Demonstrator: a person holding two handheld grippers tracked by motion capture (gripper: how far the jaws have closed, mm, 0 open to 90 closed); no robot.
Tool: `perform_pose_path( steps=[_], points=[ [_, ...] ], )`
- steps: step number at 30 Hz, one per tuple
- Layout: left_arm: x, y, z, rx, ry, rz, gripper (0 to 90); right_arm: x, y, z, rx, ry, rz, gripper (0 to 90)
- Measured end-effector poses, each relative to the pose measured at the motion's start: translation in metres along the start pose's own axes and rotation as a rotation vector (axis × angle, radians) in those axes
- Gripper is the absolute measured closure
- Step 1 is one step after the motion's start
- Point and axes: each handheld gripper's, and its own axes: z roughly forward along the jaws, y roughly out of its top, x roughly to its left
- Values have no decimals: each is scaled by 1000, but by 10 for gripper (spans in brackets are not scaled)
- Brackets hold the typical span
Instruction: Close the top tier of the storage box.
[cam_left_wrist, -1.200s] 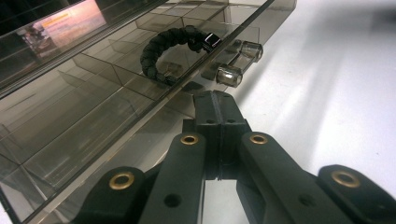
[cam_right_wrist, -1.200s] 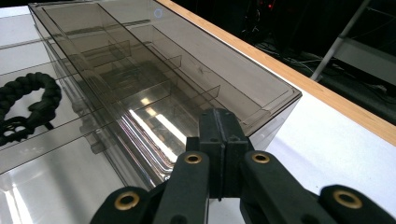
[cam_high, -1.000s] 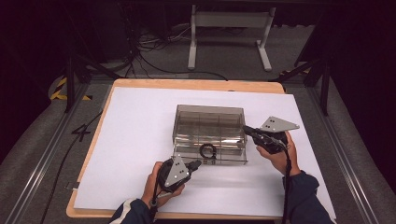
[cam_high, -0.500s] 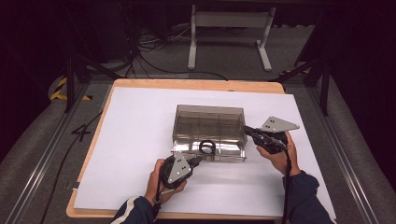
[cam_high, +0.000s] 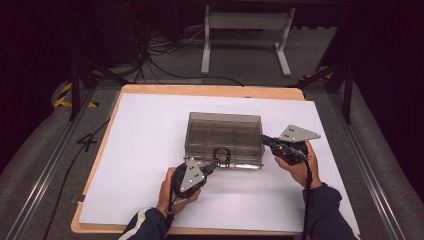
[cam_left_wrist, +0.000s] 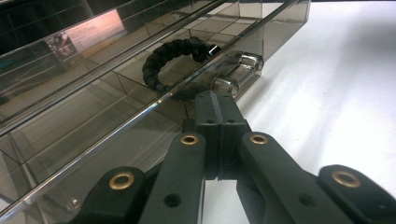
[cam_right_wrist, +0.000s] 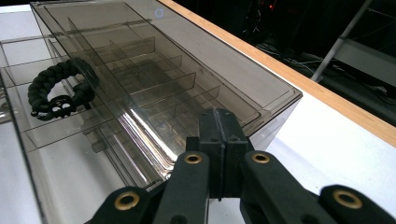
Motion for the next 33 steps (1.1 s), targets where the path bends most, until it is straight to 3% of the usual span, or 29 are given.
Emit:
perform_pose_path(
  steps=[33],
  points=[
    [9, 1, 20, 2, 42, -10, 895, 0, -1, 0, -7, 4, 1, 900]
  ],
)
